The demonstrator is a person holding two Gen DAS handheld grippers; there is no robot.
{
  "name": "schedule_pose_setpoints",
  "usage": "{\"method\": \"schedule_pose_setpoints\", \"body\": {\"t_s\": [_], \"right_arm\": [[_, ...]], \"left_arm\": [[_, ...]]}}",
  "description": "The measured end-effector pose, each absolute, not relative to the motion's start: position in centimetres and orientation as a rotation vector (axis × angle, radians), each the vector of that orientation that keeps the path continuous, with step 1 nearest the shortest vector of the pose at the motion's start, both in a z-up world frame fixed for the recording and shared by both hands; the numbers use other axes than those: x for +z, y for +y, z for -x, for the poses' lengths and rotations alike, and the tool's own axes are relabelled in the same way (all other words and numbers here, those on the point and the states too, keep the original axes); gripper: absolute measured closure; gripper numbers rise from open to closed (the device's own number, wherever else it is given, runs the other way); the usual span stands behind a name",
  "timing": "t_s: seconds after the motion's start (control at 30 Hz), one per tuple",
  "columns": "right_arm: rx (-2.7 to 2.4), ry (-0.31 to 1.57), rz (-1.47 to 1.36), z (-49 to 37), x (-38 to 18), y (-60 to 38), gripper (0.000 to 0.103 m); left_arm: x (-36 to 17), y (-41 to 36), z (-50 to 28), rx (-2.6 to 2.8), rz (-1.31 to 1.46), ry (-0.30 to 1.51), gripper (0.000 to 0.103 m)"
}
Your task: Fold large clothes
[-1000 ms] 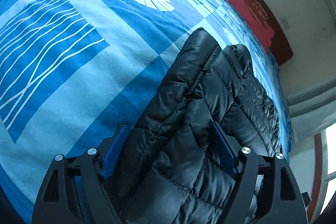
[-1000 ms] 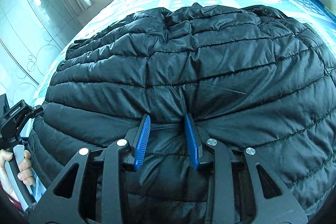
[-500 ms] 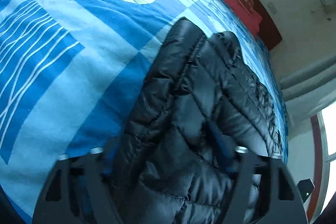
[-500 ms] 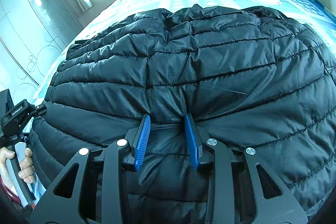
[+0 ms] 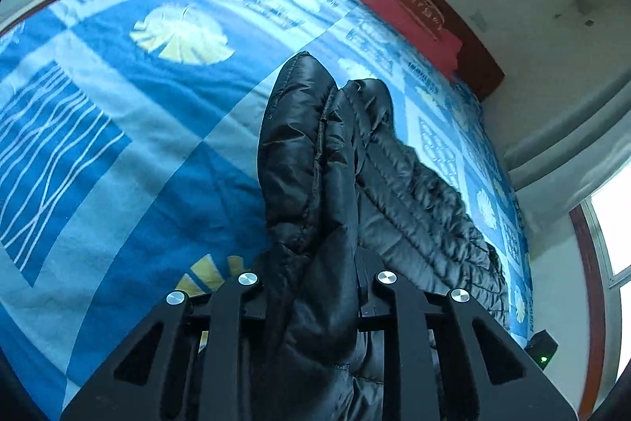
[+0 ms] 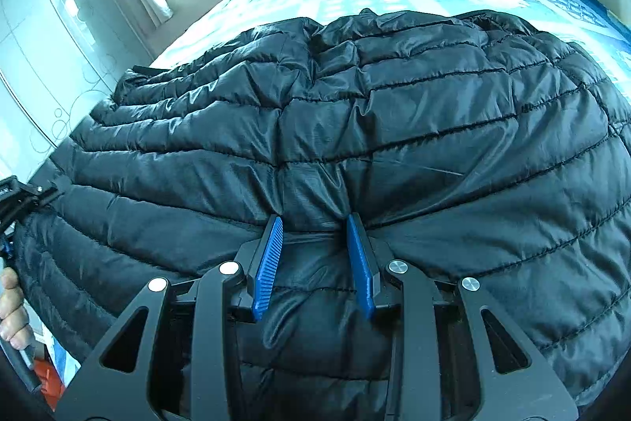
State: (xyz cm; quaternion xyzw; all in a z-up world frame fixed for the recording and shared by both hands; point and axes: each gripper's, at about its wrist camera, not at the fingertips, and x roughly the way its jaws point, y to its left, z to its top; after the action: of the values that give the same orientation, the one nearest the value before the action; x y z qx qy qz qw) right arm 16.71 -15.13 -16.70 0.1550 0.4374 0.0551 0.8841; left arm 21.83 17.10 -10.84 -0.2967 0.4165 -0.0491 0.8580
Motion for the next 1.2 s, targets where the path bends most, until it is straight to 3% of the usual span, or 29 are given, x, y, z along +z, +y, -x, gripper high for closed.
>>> {"method": "schedule_pose_setpoints", "body": {"t_s": [0.23,0.63,0.8,1.2], "right_arm": [[0.128,0.873,-0.402,-15.5,-15.3,-17.2,0.068],[-0.017,0.790,-0.428,-9.9,-10.9,-27.5,0.067],[-0.093,0.783,-0.467,-7.7,-10.5,-31.7,0.066],[-0.225,0.813,-0.573,-4.3,-13.2,-38.0,0.066]], "left_arm": [[-6.4,13.7,-21.2,-0.151,0.566,0.815,0.080],[-0.5,-0.6,-20.9,-0.339,0.340,0.745,0.080],[-1.5,-7.6,-21.2,-0.422,0.262,0.774,0.080],[-9.7,-19.3,-21.5,-0.509,0.093,0.929,0.080]]}}
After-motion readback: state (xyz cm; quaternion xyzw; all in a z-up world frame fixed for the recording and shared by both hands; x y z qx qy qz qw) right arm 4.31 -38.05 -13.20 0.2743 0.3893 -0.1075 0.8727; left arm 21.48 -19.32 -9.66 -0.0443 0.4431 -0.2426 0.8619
